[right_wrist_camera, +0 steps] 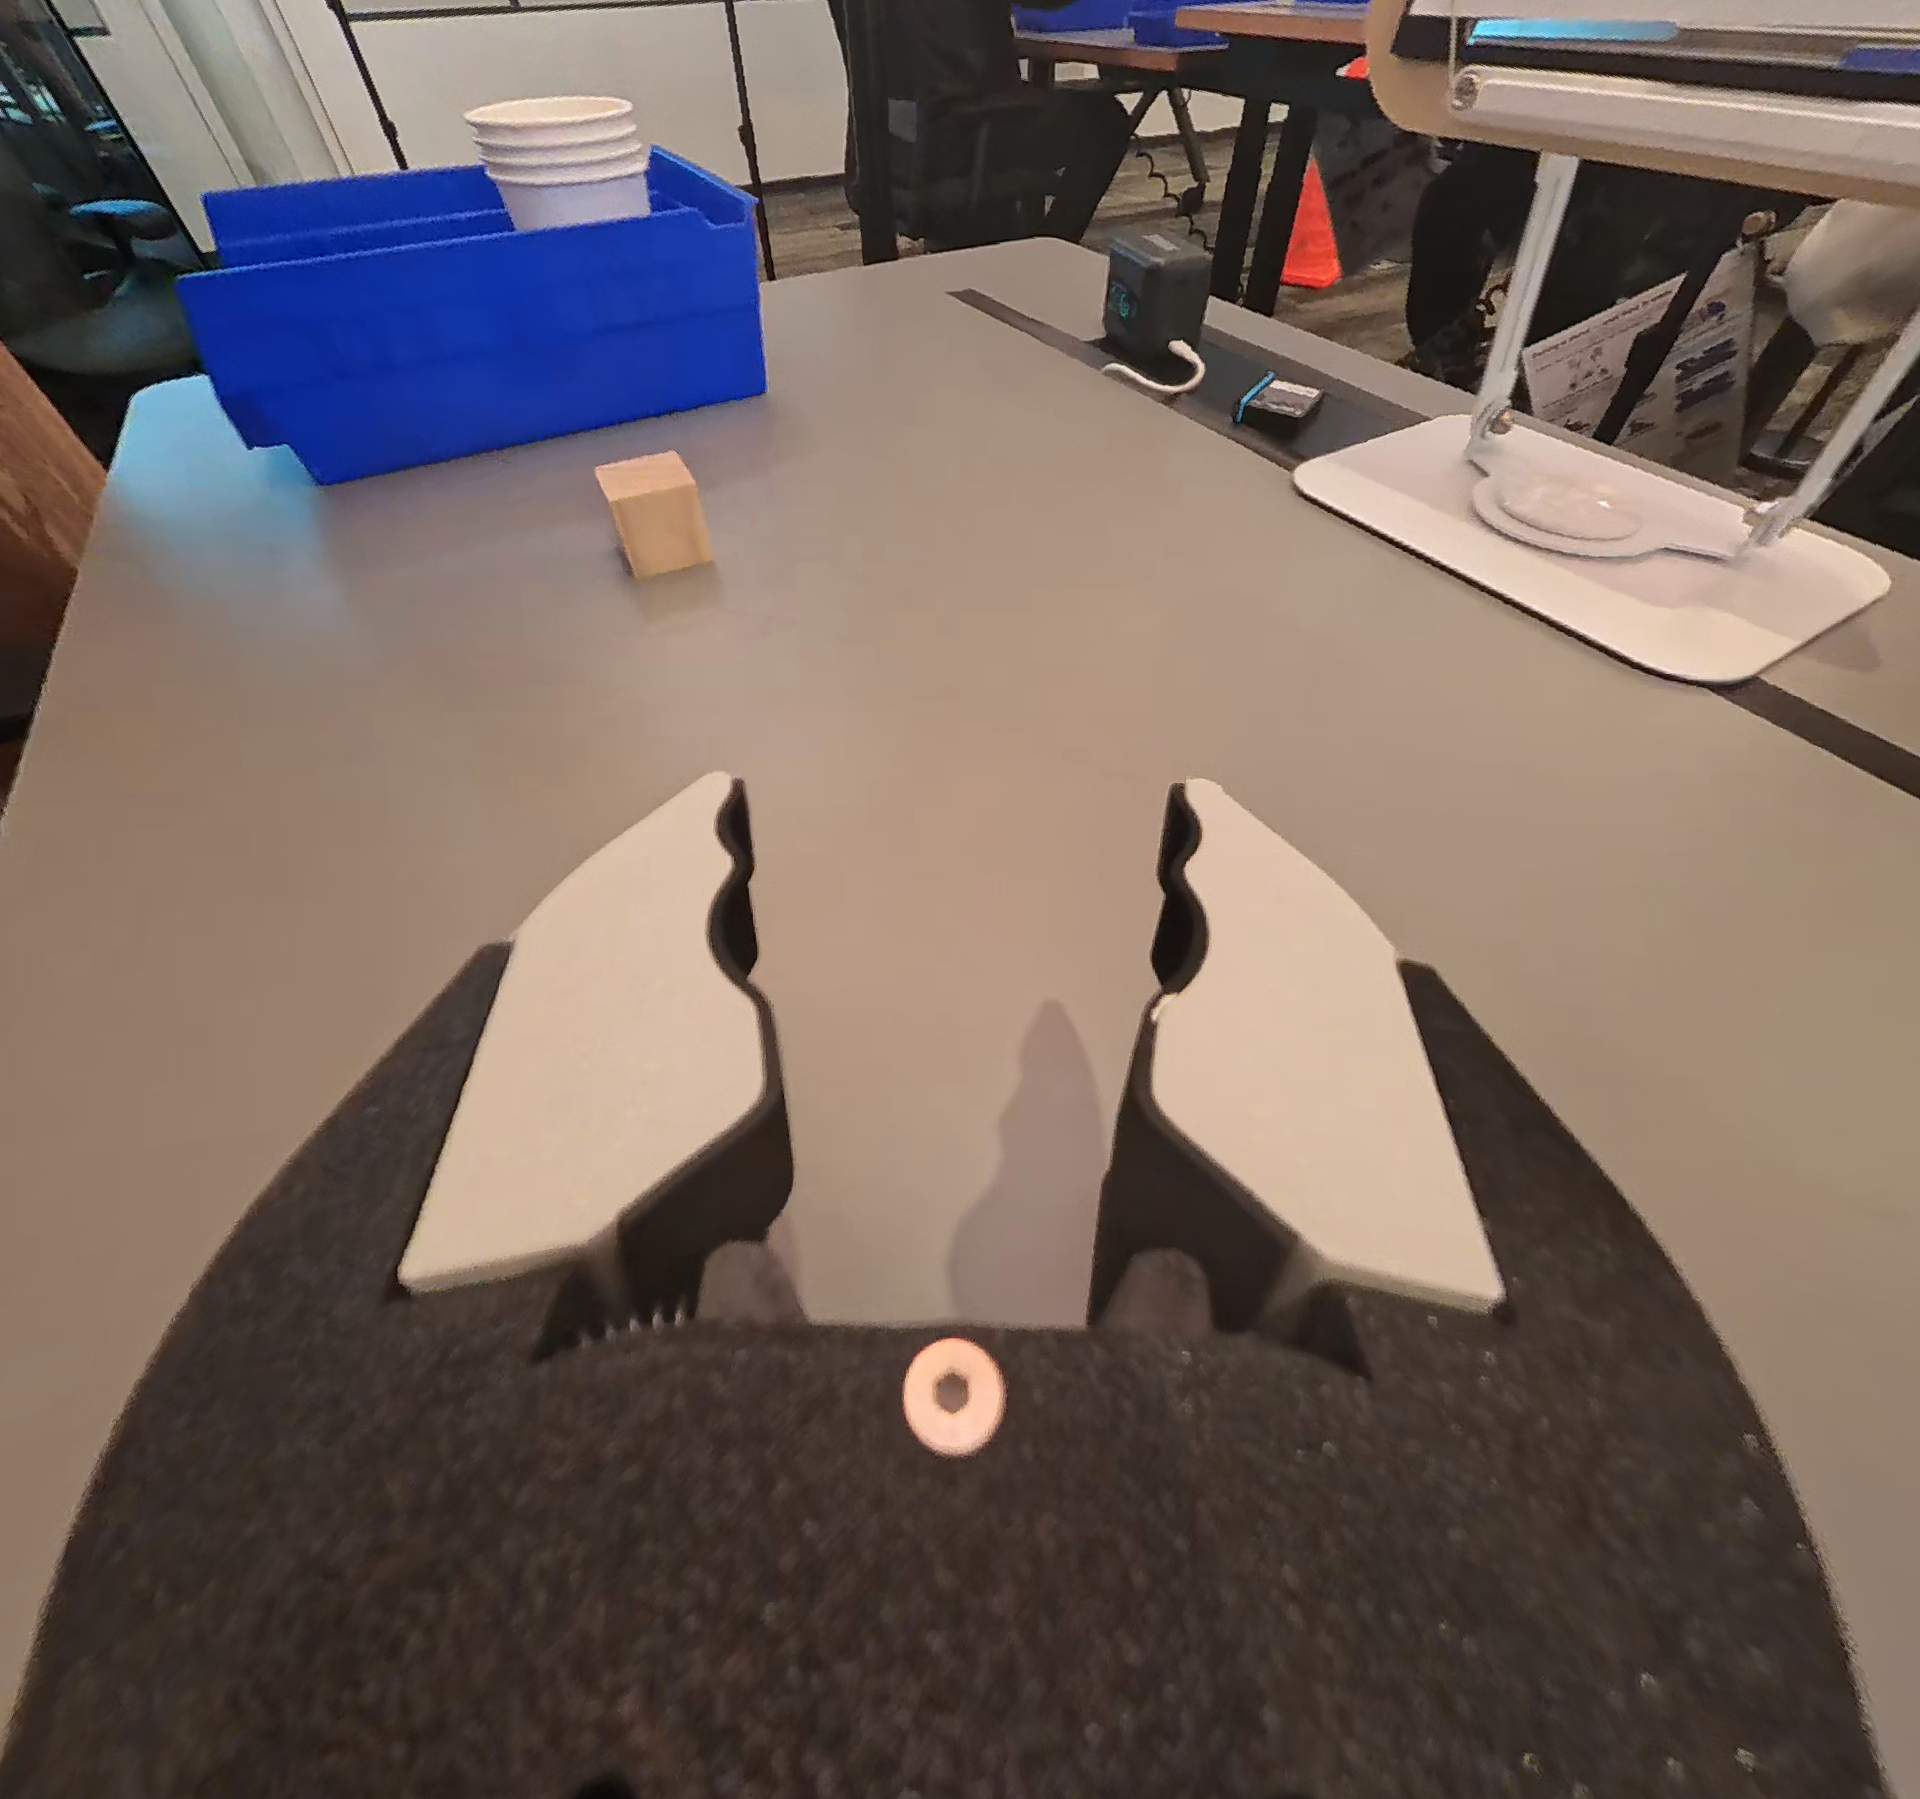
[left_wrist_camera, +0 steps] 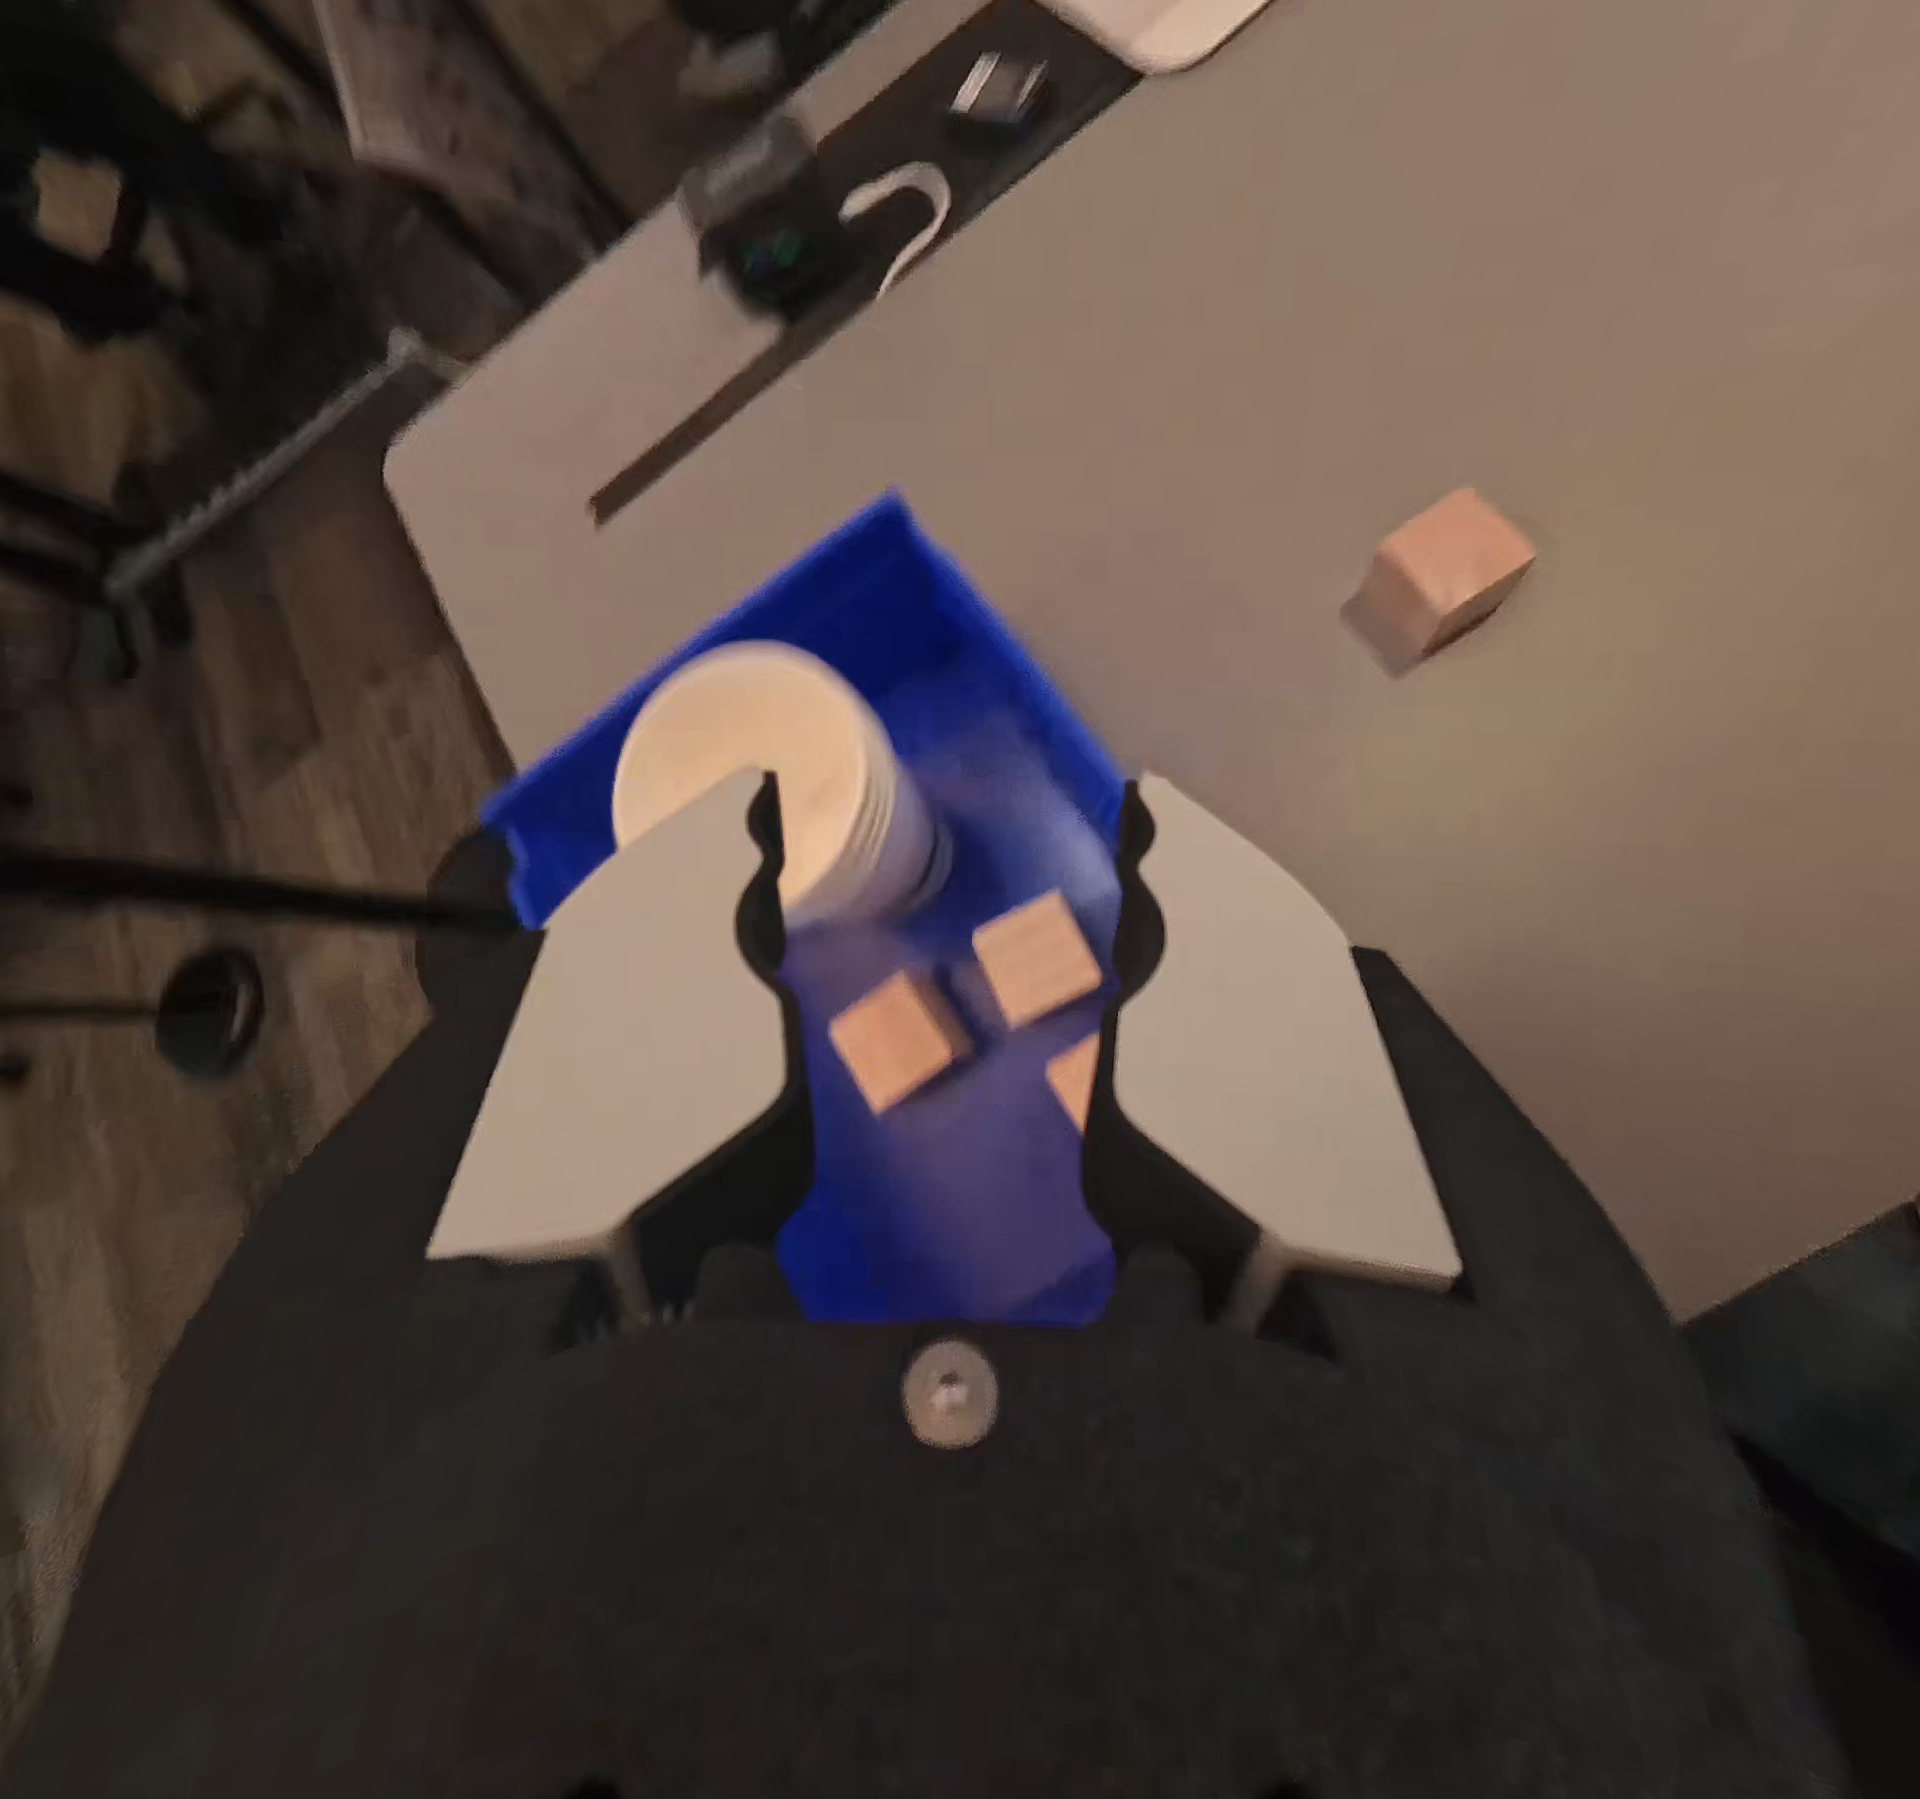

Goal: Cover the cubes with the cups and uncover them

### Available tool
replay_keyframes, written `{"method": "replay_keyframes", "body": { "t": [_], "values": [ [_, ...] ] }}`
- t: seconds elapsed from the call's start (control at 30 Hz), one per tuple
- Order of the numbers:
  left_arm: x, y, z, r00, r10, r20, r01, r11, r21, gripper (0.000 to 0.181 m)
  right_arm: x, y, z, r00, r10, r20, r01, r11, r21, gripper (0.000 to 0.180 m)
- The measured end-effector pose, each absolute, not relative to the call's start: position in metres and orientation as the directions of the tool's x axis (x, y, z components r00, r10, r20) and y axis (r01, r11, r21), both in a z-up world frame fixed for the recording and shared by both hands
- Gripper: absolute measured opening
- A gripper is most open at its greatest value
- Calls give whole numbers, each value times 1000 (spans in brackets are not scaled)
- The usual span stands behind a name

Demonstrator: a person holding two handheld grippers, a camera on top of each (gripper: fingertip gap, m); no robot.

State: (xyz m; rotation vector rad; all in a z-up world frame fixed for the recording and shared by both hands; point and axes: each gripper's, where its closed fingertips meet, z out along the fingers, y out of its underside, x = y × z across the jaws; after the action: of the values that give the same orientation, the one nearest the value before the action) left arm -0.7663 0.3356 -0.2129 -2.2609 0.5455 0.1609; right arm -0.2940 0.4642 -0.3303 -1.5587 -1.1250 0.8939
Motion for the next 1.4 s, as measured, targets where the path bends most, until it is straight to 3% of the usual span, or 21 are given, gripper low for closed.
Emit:
{"method": "replay_keyframes", "body": {
  "t": [0.13, 0.23, 0.33, 0.77, 1.4],
  "values": [
    [-814, 289, -267, 988, -64, -138, -136, -783, -607, 63, -298, 458, -328, 284, 959, -4, 239, -75, -968, 74],
    [-825, 264, -302, 992, 124, 8, 106, -810, -577, 65, -299, 456, -327, 281, 960, 3, 241, -67, -968, 74],
    [-826, 252, -325, 977, 212, 37, 197, -810, -552, 73, -300, 456, -327, 276, 961, -8, 234, -75, -969, 75],
    [-850, 277, -335, 946, 324, 20, 282, -790, -544, 72, -302, 455, -332, 270, 963, -16, 244, -85, -966, 74],
    [-863, 311, -390, 936, 346, -70, 286, -861, -421, 62, -304, 450, -329, 255, 967, -9, 247, -74, -966, 75]
  ]
}}
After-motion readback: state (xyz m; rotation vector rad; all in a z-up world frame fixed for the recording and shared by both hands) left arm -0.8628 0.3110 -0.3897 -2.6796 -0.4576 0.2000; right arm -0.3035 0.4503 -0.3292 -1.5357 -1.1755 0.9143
